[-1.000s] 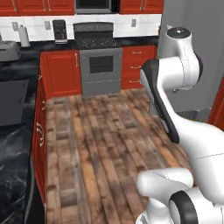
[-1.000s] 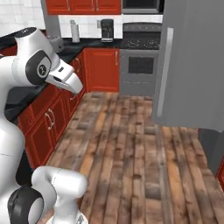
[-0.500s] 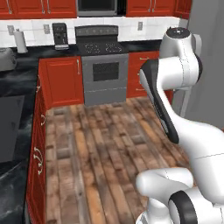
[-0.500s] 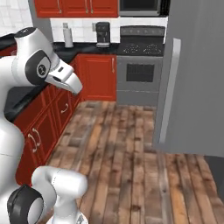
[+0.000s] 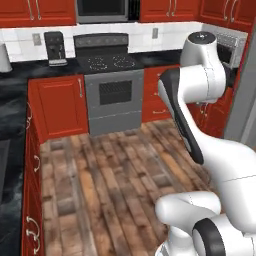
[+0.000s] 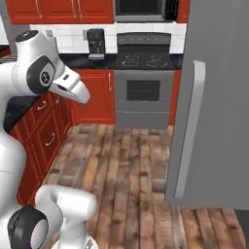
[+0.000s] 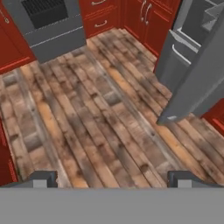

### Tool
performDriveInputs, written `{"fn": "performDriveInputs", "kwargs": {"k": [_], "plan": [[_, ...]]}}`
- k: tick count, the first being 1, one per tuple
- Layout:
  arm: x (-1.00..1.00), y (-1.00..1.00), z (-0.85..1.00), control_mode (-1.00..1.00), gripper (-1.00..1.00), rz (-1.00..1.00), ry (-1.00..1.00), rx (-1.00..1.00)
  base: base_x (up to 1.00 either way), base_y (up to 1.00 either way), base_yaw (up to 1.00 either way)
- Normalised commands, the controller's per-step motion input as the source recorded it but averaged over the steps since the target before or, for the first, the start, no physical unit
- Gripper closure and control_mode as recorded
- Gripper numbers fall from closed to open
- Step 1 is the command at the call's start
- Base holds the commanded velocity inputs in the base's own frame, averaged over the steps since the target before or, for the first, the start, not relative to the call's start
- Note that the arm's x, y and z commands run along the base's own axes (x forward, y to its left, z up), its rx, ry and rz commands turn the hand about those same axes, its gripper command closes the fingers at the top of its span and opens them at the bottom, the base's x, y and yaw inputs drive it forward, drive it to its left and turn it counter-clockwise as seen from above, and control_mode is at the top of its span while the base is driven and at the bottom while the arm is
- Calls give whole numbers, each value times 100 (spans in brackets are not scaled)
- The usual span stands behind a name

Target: Take the cheese, steak, and cucumber from the fridge and place them on the plate on the dining counter to create an appetizer plate.

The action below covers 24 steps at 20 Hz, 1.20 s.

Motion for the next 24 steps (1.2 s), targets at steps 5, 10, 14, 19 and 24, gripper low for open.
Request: {"fn": "performDriveInputs", "kwargs": {"k": [5, 10, 14, 19, 24], "plan": [[0, 0, 0, 100, -100, 0, 0, 0, 100, 0, -38], [0, 0, 0, 100, -100, 0, 0, 0, 87, 0, -49], [0, 0, 0, 100, -100, 0, 0, 0, 66, 1, -58], [0, 0, 0, 100, -100, 0, 0, 0, 54, 11, -62], [0, 0, 0, 100, -100, 0, 0, 0, 57, 22, -62]]}}
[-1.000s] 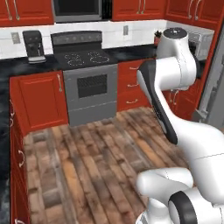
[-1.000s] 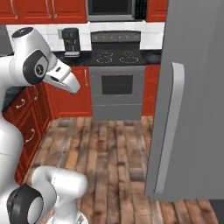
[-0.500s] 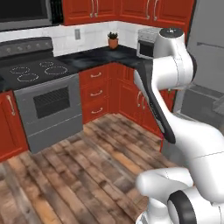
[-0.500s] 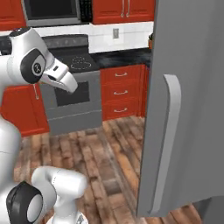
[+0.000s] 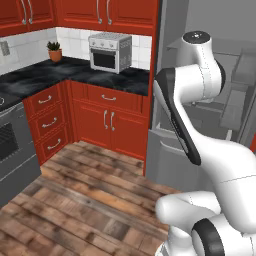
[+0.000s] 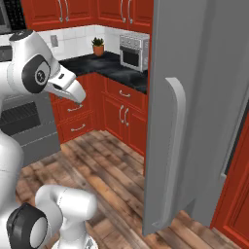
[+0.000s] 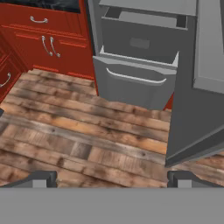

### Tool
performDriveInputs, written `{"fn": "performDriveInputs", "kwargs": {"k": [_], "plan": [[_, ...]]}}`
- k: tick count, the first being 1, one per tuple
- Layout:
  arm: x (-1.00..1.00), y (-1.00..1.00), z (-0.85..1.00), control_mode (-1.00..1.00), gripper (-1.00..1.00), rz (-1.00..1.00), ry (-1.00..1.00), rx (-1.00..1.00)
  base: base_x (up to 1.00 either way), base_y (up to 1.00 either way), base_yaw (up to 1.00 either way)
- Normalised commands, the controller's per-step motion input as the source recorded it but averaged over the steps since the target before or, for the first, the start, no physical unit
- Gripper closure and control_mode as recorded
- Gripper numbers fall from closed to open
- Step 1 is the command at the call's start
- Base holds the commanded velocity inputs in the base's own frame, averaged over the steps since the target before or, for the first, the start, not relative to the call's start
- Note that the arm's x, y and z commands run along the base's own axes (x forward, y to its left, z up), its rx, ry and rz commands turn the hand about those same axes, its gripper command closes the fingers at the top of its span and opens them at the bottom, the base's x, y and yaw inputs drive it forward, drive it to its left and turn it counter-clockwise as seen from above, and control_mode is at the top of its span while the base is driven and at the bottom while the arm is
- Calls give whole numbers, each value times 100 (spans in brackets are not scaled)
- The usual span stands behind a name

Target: Take the cheese, steak, and cucumber from the fridge and place them on the plate on the dining counter to create an appetizer plate.

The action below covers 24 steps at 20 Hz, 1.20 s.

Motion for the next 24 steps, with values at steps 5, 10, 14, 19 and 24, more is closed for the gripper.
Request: {"fn": "performDriveInputs", "kwargs": {"k": [5, 10, 14, 19, 24], "plan": [[0, 0, 0, 100, -100, 0, 0, 0, 76, 47, -57], [0, 0, 0, 100, -100, 0, 0, 0, 89, 55, -53], [0, 0, 0, 100, -100, 0, 0, 0, 98, 33, -48], [0, 0, 0, 100, -100, 0, 0, 0, 100, 0, -34], [0, 0, 0, 100, -100, 0, 0, 0, 100, 0, -16]]}}
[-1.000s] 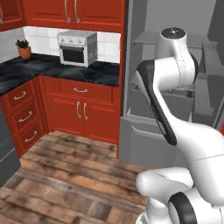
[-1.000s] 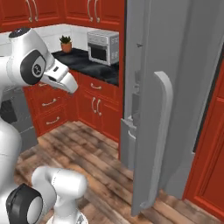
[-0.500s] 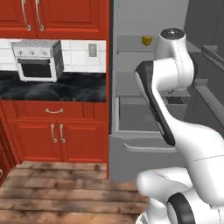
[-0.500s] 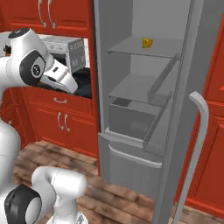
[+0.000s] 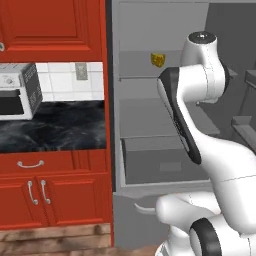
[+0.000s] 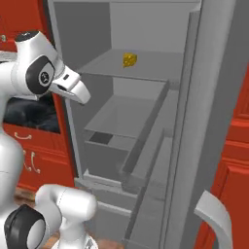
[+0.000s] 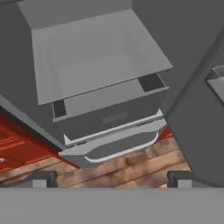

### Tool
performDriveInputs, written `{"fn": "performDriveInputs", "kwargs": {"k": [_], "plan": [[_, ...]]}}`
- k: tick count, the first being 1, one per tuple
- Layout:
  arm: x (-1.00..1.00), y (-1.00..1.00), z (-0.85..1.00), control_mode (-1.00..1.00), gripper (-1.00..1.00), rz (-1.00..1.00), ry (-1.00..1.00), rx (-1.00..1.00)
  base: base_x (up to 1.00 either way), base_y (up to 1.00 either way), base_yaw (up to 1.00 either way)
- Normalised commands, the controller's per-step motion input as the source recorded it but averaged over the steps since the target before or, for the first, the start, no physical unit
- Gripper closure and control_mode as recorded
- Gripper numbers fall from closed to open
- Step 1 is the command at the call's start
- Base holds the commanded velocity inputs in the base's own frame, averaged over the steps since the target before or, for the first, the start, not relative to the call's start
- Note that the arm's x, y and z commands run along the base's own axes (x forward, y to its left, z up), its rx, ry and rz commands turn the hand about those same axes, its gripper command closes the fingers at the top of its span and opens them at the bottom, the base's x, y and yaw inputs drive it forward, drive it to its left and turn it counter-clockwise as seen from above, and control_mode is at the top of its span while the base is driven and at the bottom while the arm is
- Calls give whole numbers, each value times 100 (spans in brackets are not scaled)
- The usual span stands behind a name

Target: Take the cheese, steak, and cucumber from the fridge and place them on the plate on the dining counter to create an appetizer plate.

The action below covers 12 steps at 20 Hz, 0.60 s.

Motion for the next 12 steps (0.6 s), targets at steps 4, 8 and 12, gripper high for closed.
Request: {"fn": "performDriveInputs", "kwargs": {"k": [4, 8, 12], "plan": [[0, 0, 0, 100, -100, 0, 0, 0, 100, 0, -1], [20, 0, 1, -100, -100, 0, 0, 0, 74, 0, 0], [40, 0, 17, -100, -100, 1, -4, 0, 0, 0, 0]]}}
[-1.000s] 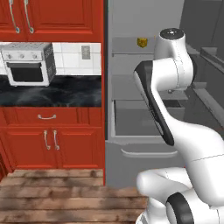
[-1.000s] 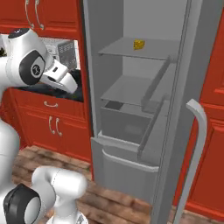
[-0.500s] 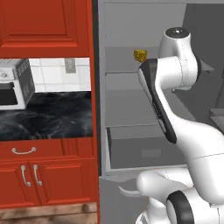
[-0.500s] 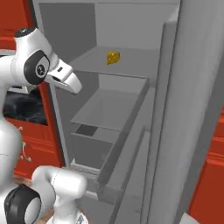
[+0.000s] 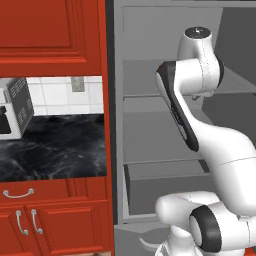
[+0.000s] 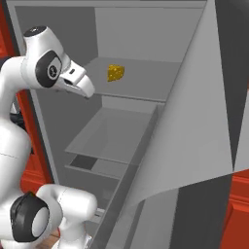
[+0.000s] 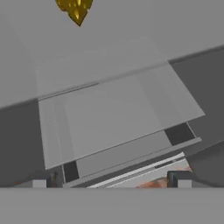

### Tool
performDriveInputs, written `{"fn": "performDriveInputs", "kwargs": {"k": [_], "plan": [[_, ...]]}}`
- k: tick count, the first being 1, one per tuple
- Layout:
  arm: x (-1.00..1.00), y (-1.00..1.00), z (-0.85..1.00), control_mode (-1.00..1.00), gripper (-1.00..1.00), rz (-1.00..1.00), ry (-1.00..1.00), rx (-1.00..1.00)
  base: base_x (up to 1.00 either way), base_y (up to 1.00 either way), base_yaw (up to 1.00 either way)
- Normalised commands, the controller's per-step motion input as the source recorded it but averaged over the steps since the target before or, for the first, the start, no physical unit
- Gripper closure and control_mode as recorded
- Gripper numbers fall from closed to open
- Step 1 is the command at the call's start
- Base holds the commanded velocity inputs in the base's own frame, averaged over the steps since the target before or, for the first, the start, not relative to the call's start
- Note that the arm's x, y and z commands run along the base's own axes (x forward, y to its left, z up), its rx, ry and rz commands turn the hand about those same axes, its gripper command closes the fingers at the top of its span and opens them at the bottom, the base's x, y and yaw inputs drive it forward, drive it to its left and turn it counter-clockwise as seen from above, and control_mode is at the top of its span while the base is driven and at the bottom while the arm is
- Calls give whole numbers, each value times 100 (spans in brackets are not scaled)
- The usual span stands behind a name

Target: Take the cheese, steak, and cucumber from the fridge and place them on the plate on the dining counter to create an appetizer plate.

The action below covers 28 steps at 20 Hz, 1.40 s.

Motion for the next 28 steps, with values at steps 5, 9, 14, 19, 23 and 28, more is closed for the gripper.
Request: {"fn": "performDriveInputs", "kwargs": {"k": [5, 9, 14, 19, 23, 28], "plan": [[25, 0, 17, -100, -100, 4, -15, 0, 0, 0, 0], [60, -3, 6, -100, -100, 2, -9, 0, 0, 0, 0], [99, -17, 0, -100, -100, 1, 0, 0, 0, 0, 0], [82, -21, 0, -100, -100, 0, 0, -2, 0, 0, 0], [67, -24, 0, -100, -100, 0, 0, -1, 0, 0, 0], [67, -20, -15, -100, -100, 0, 3, 0, 0, 0, 0]]}}
